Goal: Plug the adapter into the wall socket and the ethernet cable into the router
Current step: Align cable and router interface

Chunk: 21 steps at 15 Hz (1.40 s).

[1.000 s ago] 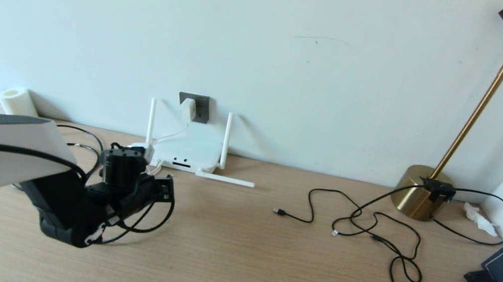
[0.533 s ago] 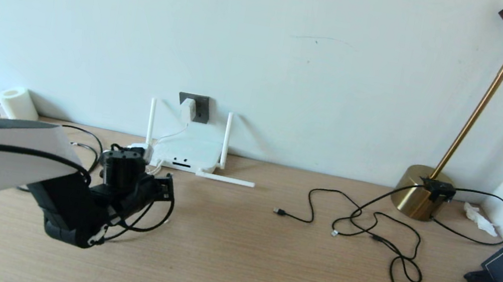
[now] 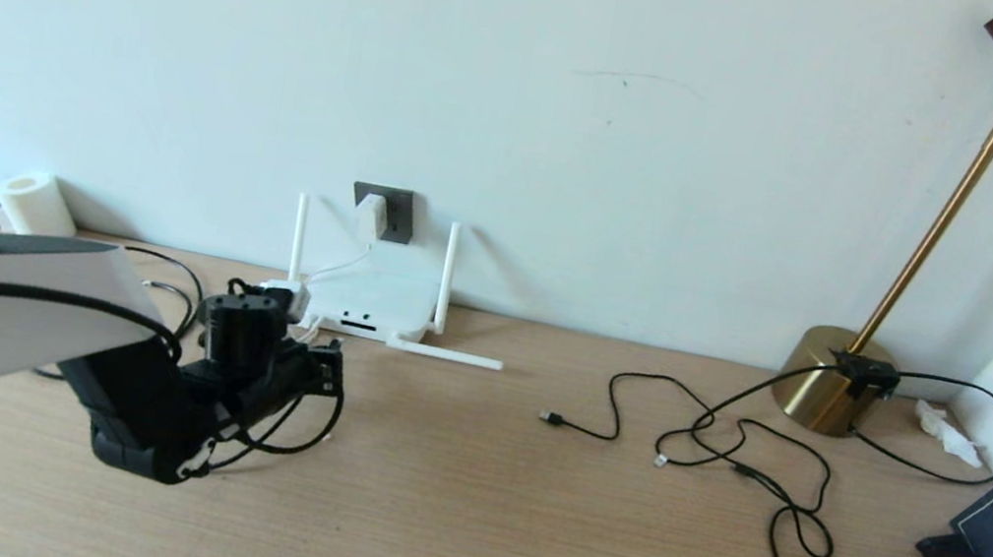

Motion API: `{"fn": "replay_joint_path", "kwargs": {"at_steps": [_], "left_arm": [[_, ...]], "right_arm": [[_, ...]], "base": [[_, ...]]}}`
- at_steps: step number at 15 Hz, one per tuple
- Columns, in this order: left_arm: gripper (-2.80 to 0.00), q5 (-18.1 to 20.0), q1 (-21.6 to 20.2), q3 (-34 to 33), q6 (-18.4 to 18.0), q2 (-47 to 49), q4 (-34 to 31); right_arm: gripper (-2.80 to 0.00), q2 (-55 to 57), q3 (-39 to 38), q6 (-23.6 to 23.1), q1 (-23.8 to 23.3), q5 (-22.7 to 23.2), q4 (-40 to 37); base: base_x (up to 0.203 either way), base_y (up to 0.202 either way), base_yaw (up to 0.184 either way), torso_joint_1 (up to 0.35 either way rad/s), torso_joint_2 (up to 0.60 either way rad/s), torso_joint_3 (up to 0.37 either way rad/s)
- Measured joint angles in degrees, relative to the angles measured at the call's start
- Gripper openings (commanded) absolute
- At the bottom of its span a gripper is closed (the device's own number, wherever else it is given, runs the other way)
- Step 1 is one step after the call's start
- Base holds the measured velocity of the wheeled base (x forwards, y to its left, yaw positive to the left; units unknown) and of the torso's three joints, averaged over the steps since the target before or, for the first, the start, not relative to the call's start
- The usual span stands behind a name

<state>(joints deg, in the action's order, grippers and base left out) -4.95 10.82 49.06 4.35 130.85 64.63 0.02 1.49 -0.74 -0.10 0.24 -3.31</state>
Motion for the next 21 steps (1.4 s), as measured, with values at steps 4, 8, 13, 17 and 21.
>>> {"fn": "replay_joint_path", "kwargs": {"at_steps": [4,8,13,17,21], "left_arm": [[-2.8,0.1,-0.3,1.7,0.0,1.1,0.1],[-2.8,0.9,-0.8,3.1,0.0,2.4,0.1],[-2.8,0.8,-1.1,3.7,0.0,3.1,0.3],[-2.8,0.9,-1.2,5.2,0.0,3.4,-0.2],[-2.8,0.9,-1.3,5.6,-0.1,3.5,-0.4]], "right_arm": [[-2.8,0.0,0.0,0.0,0.0,0.0,0.0],[-2.8,0.0,0.0,0.0,0.0,0.0,0.0],[-2.8,0.0,0.0,0.0,0.0,0.0,0.0],[-2.8,0.0,0.0,0.0,0.0,0.0,0.0],[-2.8,0.0,0.0,0.0,0.0,0.0,0.0]], "base": [[0.0,0.0,0.0,0.0,0.0,0.0],[0.0,0.0,0.0,0.0,0.0,0.0],[0.0,0.0,0.0,0.0,0.0,0.0],[0.0,0.0,0.0,0.0,0.0,0.0],[0.0,0.0,0.0,0.0,0.0,0.0]]}}
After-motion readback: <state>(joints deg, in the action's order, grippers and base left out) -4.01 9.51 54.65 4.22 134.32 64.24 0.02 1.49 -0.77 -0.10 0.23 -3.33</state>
